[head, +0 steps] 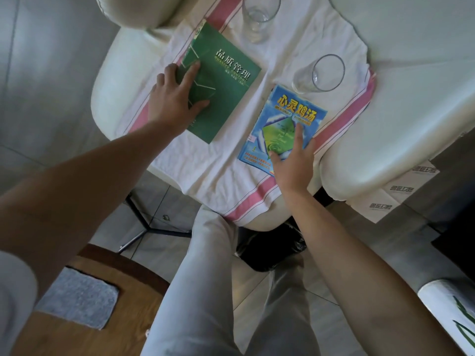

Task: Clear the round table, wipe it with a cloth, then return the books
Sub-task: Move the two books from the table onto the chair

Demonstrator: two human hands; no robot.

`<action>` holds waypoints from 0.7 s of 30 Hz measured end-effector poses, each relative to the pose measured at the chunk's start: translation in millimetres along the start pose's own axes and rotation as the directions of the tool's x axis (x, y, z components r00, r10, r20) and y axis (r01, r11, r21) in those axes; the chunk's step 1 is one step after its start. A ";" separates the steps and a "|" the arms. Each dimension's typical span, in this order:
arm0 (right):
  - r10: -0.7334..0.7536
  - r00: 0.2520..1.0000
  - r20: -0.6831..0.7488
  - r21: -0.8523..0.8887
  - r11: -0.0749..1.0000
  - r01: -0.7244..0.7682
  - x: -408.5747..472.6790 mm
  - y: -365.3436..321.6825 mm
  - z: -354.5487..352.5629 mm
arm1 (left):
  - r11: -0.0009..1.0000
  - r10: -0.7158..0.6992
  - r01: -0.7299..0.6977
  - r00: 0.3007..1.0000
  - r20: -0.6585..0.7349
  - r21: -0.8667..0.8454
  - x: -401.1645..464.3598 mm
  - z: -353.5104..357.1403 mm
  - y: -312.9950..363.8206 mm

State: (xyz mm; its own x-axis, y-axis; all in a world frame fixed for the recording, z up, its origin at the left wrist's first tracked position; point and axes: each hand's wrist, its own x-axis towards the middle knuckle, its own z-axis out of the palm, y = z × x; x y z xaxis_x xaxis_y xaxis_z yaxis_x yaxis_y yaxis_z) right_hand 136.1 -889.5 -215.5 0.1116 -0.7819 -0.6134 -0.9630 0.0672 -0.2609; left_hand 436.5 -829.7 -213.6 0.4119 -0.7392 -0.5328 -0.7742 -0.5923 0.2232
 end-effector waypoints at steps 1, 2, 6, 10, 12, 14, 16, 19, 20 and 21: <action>-0.001 1.000 0.013 -0.052 0.999 0.001 0.5 0.5 -1.9 | 1.000 -0.004 0.004 1.000 -0.005 0.025 -2.6 2.4 1.6; 0.002 1.000 0.027 -0.103 0.995 0.001 1.5 0.5 -4.6 | 0.999 -0.006 0.007 1.000 -0.012 0.048 -4.3 3.8 2.7; 0.016 0.997 0.077 -0.240 0.971 0.003 6.6 -3.2 -13.2 | 0.994 0.033 -0.030 0.999 -0.030 0.107 -8.4 8.1 2.5; 0.035 0.992 0.120 -0.300 0.954 0.002 6.6 -4.5 -16.6 | 0.994 0.029 -0.028 1.000 -0.007 0.109 -10.2 7.4 6.3; 0.049 0.990 0.133 -0.320 0.947 -0.004 7.5 -7.2 -17.1 | 0.993 0.014 -0.015 1.000 0.012 0.114 -8.5 4.4 11.5; 0.055 0.988 0.145 -0.348 0.937 -0.001 6.6 -11.8 -21.0 | 0.992 -0.001 -0.002 1.000 0.023 0.122 -10.3 -3.4 18.8; 0.089 0.981 0.171 -0.348 0.937 -0.024 7.1 -15.7 -27.3 | 0.995 -0.026 0.023 0.999 0.024 0.102 -12.0 -8.6 25.7; 0.127 0.975 0.181 -0.317 0.946 -0.064 4.1 -17.5 -46.3 | 0.998 -0.027 0.029 0.999 -0.038 0.057 -24.1 -16.3 35.2; 0.115 0.978 0.175 -0.305 0.951 -0.057 -0.3 -17.5 -56.6 | 0.999 -0.026 0.029 0.998 -0.065 0.037 -32.2 -19.1 39.1; 0.103 0.981 0.166 -0.297 0.954 -0.050 -1.3 -18.9 -58.7 | 0.999 -0.033 0.034 0.996 -0.087 0.014 -35.5 -19.2 40.1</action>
State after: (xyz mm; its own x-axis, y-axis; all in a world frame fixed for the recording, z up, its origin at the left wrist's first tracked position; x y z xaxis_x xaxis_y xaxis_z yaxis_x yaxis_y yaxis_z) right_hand 139.8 -926.1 -166.1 0.0507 -0.6571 -0.7521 -0.9967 -0.0806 0.0031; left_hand 400.1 -833.4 -170.1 0.4775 -0.7446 -0.4665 -0.7664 -0.6126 0.1933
